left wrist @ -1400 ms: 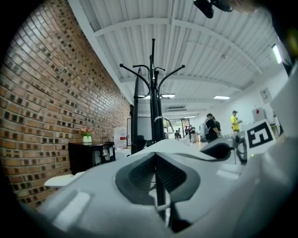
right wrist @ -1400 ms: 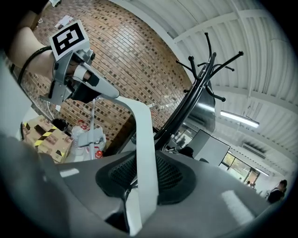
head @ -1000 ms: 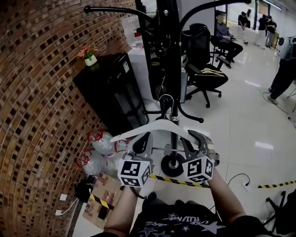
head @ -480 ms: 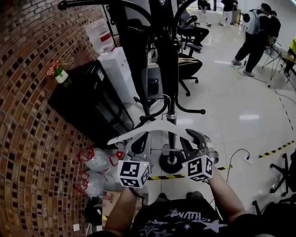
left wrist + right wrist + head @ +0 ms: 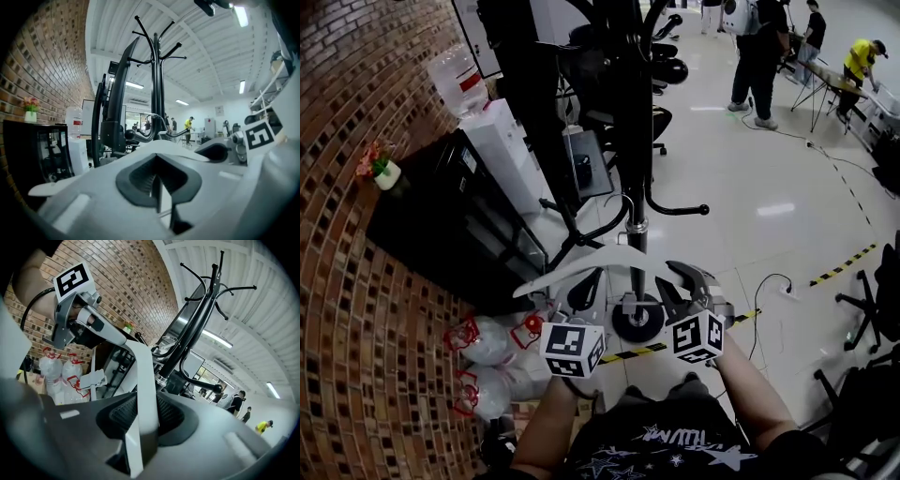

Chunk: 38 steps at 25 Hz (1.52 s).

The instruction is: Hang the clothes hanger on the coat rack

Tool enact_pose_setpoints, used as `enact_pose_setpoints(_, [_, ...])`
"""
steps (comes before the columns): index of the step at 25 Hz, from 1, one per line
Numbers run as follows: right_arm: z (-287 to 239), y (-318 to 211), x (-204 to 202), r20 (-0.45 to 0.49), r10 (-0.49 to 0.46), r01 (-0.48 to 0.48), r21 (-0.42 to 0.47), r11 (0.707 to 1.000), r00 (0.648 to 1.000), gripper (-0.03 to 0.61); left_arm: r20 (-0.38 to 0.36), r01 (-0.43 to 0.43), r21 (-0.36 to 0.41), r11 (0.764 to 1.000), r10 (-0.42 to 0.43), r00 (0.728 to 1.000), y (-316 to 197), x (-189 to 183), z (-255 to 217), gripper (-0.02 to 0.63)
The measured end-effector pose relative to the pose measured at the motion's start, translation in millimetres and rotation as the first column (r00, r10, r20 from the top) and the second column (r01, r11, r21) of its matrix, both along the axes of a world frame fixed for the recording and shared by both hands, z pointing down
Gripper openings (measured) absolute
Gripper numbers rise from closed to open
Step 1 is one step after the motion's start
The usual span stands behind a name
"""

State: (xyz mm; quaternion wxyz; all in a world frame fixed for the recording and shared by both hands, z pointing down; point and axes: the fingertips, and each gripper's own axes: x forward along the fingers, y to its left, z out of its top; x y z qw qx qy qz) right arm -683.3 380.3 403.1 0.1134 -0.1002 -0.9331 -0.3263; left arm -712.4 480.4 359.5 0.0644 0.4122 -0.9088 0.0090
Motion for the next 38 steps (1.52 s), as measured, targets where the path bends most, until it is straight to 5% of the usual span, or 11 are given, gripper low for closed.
enact_pose_setpoints(20, [44, 15, 0, -0.017, 0.071, -0.069, 0.097, 0.993, 0.997, 0.117, -0.047, -0.07, 0.015, 0.997, 0.071, 0.996, -3, -13, 28, 0.005])
enact_pose_setpoints(38, [71, 11, 3, -0.04, 0.079, -0.076, 0.077, 0.994, 0.996, 0.12, -0.073, -0.055, 0.013, 0.998, 0.056, 0.996, 2, 0, 72, 0.005])
